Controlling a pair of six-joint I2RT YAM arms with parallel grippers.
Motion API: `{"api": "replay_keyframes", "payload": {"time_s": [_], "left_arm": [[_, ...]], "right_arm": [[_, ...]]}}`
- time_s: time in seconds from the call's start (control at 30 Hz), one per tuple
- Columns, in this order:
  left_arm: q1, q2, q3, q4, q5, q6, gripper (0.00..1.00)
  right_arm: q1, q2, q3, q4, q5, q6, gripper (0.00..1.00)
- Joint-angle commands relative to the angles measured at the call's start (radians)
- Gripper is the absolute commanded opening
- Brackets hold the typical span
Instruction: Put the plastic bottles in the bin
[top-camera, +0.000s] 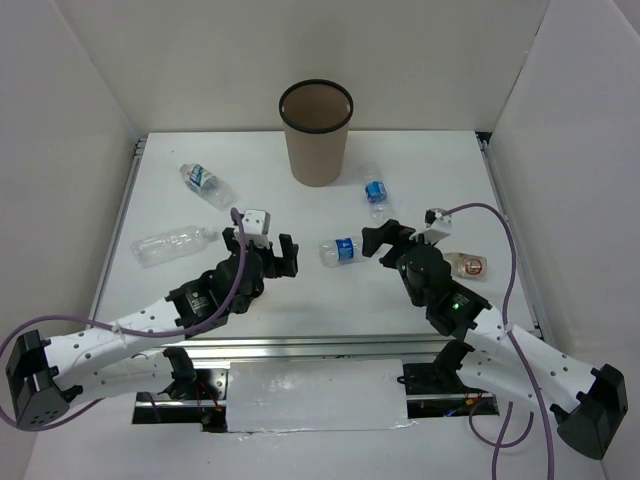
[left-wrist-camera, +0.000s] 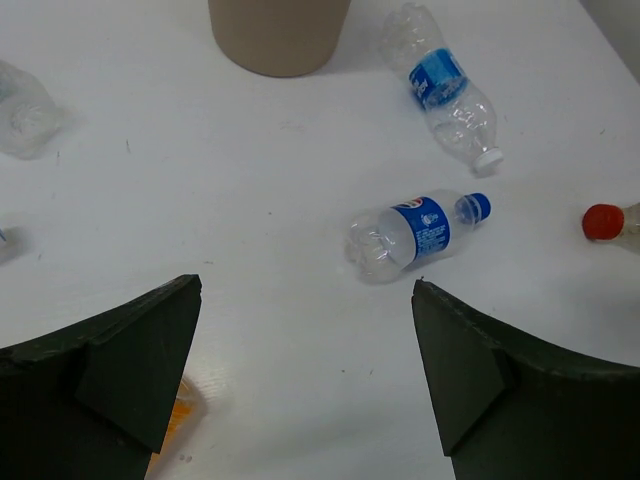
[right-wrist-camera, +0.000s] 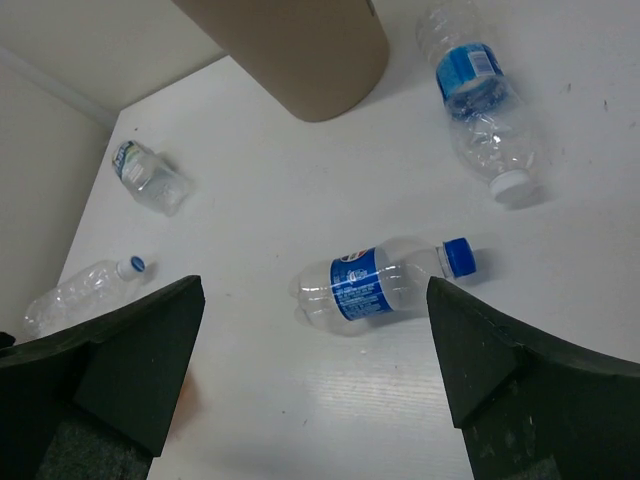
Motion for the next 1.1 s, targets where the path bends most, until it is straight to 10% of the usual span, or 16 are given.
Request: {"api": "replay_keyframes", "payload": {"time_s": [0.0, 0.37, 0.63, 1.07], "left_arm": [[-0.014, -0.048, -0.002, 0.036, -0.014, 0.030, 0.99], [-0.020, -0.035, 0.006, 0.002, -0.086, -0.009, 0.99], [-0.018, -0.004, 0.010, 0.010, -0.055, -0.004, 0.99], [-0.020, 0.058, 0.038, -0.009, -0.080, -0.019, 0.99]], "right_arm": [[0.010, -0.007, 0.015, 0.026, 0.060, 0.038, 0.99], [-0.027, 0.178, 0.292, -0.653, 0.440, 0.691, 1.00], [-0.349, 0.338, 0.527, -0.877, 0.130, 0.641, 1.00], [-0.759, 0.421, 0.426, -0.890, -0.066, 0.744, 0.99]]}}
